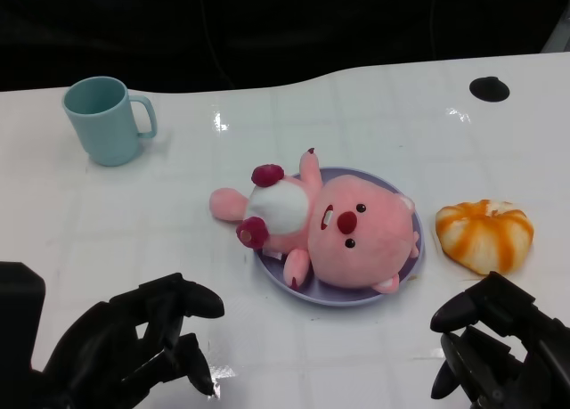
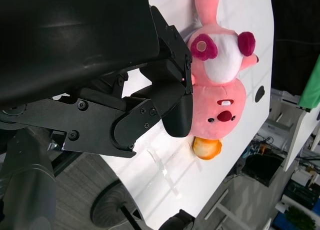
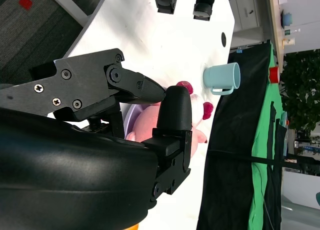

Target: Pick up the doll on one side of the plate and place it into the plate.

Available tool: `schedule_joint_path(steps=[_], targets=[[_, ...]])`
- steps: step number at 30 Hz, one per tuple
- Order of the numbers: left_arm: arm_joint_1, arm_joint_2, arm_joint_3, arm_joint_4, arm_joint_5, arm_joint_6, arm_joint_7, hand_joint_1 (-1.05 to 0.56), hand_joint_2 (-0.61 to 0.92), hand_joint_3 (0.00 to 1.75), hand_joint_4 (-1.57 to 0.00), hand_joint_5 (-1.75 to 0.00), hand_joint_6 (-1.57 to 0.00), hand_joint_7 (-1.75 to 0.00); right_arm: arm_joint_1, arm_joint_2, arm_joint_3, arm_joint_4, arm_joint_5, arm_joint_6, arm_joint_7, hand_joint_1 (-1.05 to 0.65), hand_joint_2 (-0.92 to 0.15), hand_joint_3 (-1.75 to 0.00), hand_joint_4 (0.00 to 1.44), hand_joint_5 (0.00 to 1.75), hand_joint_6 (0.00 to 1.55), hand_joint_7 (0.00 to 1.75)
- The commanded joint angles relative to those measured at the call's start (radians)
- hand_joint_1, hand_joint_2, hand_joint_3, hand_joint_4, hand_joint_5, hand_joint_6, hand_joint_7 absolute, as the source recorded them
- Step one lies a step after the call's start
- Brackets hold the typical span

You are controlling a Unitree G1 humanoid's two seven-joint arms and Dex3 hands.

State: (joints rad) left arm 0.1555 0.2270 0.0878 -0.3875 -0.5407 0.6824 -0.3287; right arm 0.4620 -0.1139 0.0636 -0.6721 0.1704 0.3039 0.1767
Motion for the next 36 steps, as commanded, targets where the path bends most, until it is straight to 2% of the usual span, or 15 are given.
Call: schedule_joint_path(steps=[1,18,25,36], targets=[[-0.010,0.008,-0.007,0.032,0.014,-0.038,-0.026,-0.20,0.74,0.91,-0.69,-1.75,-0.56,-1.60,-0.005,-0.001,-0.017,0.023,0.010,-0.027,0.001,-0.31,-0.92,-0.60,0.48,1.75,0.37,1.64],[-0.016,0.009,-0.024,0.101,0.037,-0.115,-0.053,-0.23,0.71,0.92,-0.70,-1.75,-0.56,-1.64,-0.012,0.018,0.009,0.066,-0.002,-0.056,-0.017,-0.27,-0.91,-0.63,0.50,1.75,0.36,1.69],[-0.019,0.012,-0.027,0.112,0.043,-0.131,-0.064,-0.22,0.64,1.03,-0.73,-1.75,-0.59,-1.62,-0.018,0.017,0.011,0.076,-0.009,-0.077,-0.014,-0.28,-0.86,-0.70,0.52,1.75,0.36,1.74],[-0.015,0.019,-0.024,0.116,0.048,-0.152,-0.079,-0.24,0.65,1.02,-0.72,-1.75,-0.59,-1.63,-0.021,0.010,0.018,0.077,-0.018,-0.085,-0.008,-0.30,-0.86,-0.71,0.53,1.75,0.36,1.73]])
